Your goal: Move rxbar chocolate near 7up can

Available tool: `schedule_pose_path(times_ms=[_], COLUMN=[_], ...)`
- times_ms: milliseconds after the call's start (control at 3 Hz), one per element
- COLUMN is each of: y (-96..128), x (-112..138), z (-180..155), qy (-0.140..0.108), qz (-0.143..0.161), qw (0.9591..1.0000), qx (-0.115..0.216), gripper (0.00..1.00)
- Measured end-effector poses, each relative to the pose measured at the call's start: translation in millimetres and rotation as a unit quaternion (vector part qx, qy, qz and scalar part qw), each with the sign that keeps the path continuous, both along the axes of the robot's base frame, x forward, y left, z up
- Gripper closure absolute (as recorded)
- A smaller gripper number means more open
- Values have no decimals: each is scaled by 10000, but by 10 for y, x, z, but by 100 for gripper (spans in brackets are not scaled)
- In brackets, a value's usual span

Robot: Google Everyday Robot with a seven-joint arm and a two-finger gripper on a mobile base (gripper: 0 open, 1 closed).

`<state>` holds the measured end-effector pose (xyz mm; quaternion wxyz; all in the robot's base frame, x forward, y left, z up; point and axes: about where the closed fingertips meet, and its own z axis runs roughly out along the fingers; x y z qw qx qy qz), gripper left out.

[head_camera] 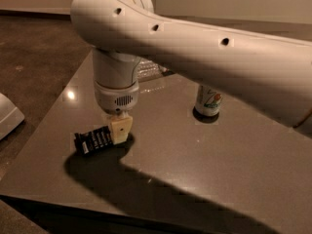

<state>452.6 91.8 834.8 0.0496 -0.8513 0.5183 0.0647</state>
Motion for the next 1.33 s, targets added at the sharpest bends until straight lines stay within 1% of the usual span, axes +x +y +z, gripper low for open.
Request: schedule_pose_path(times_ms=[333,667,1000,1333], y=[-168,-515,-760,-1021], x=[185,521,727,920], z=[109,272,340,311], qy=[-58,-255,-401,-509], qz=[-297,-773,-1047,-1304], qw=[9995,9967,9936,9897], qx=[35,-35,-134,-313], gripper=[100,100,100,100])
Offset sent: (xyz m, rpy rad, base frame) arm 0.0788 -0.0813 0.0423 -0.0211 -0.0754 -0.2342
